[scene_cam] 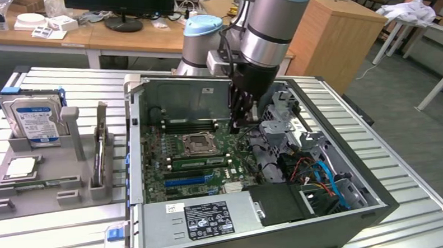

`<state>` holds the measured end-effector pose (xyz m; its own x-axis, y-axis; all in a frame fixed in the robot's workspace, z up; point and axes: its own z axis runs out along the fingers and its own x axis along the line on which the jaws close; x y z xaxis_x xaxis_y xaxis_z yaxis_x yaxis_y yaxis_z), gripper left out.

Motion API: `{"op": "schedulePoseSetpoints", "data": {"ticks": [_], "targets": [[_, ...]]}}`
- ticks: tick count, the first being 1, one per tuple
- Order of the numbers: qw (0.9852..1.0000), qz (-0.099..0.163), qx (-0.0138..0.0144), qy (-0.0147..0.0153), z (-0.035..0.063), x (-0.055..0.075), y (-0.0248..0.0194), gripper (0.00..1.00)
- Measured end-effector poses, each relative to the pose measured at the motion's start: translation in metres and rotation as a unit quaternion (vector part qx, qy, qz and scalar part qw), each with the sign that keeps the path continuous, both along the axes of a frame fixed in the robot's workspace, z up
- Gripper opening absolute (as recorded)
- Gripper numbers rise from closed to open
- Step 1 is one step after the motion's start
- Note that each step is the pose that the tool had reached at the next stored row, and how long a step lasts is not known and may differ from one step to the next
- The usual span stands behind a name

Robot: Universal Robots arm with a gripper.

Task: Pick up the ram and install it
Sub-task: 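Press down the ram until it locks into place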

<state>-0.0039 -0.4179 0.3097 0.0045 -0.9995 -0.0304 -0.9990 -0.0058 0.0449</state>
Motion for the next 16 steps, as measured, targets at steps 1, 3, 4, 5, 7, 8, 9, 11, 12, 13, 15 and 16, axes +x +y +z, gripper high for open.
{"op": "schedulePoseSetpoints", "data": {"ticks": [1,3,4,5,7,8,9,11,12,13,15,16], "targets": [[1.0000,0.000,0.0000,0.0000,-0.0018,0.000,0.0000,0.11],[1.0000,0.000,0.0000,0.0000,-0.0054,0.000,0.0000,0.11],[1.0000,0.000,0.0000,0.0000,-0.0072,0.000,0.0000,0.11],[1.0000,0.000,0.0000,0.0000,-0.0091,0.000,0.0000,0.11],[1.0000,0.000,-0.0001,0.0000,-0.0127,0.000,0.0000,0.11],[1.0000,0.000,0.0000,0.0000,-0.0145,0.000,0.0000,0.11],[1.0000,0.000,0.0000,0.0000,-0.0163,0.000,0.0000,0.11],[1.0000,0.000,0.0000,0.0000,-0.0199,0.000,0.0000,0.11],[1.0000,0.000,-0.0001,0.0000,-0.0219,0.000,0.0000,0.11],[1.0000,0.000,0.0000,0.0000,-0.0237,0.000,0.0000,0.11],[1.0000,0.000,0.0000,0.0000,-0.0273,0.000,0.0000,0.11],[1.0000,0.000,0.0000,0.0000,-0.0291,0.000,0.0000,0.11]]}}
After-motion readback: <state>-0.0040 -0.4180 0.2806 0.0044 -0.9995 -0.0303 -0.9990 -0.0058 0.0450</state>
